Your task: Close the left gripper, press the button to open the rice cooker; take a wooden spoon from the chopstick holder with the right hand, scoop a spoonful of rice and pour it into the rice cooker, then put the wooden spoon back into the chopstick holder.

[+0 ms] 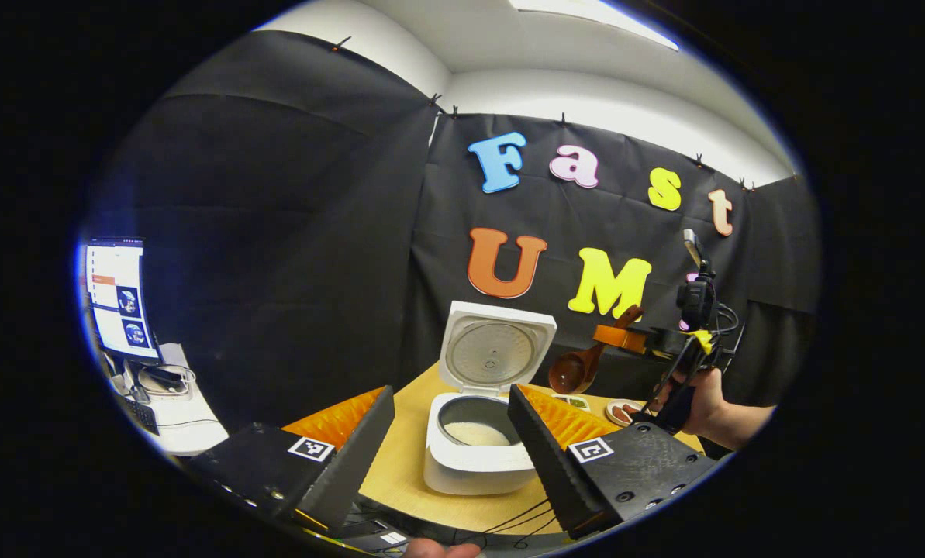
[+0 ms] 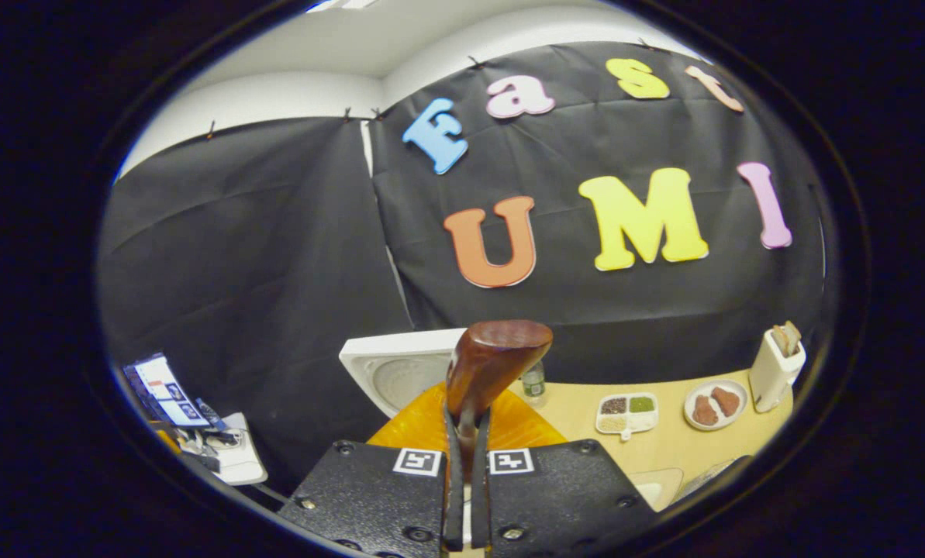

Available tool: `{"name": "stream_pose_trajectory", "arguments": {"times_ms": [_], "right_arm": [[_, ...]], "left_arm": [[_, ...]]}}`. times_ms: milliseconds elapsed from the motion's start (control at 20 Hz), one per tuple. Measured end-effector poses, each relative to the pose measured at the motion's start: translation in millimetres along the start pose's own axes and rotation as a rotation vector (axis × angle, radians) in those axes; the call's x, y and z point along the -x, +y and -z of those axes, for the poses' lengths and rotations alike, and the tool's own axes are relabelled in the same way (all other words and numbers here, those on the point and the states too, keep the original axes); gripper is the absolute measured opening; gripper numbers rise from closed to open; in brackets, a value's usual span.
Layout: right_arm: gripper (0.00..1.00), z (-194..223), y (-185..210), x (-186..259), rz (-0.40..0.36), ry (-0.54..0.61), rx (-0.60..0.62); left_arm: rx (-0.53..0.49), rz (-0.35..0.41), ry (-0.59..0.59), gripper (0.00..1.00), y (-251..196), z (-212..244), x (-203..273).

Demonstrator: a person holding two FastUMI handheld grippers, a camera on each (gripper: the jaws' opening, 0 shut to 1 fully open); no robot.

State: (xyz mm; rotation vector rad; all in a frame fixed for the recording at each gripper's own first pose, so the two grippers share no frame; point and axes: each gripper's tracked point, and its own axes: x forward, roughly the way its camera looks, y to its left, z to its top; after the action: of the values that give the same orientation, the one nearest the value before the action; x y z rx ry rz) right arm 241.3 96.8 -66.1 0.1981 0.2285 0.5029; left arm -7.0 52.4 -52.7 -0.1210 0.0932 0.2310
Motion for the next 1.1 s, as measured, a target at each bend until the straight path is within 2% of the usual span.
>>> {"name": "stream_pose_trajectory", "arguments": {"times_ms": [350, 500, 650, 900, 1100], "right_arm": [[0.09, -14.0, -123.6, 81.6, 0.248, -0.066, -0.109], [0.09, -2.8, -187.5, 119.9, 0.381, -0.061, -0.159], [0.09, 13.9, -247.7, 145.9, 0.498, -0.054, -0.211], [0.09, 61.4, -318.7, 151.4, 0.599, -0.005, -0.271], [0.09, 104.4, -355.5, 146.8, 0.652, 0.046, -0.315]], "left_arm": [[-0.03, 0.121, 0.011, 0.94, -39.9, 0.1, -26.4], [-0.033, 0.162, -0.01, 0.94, -53.0, -5.8, -36.7], [-0.03, 0.167, -0.001, 0.94, -62.6, -5.7, -47.7], [-0.041, 0.153, 0.05, 0.94, -81.9, -0.4, -65.0], [-0.023, 0.133, 0.087, 0.94, -90.8, 0.4, -74.7]]}}
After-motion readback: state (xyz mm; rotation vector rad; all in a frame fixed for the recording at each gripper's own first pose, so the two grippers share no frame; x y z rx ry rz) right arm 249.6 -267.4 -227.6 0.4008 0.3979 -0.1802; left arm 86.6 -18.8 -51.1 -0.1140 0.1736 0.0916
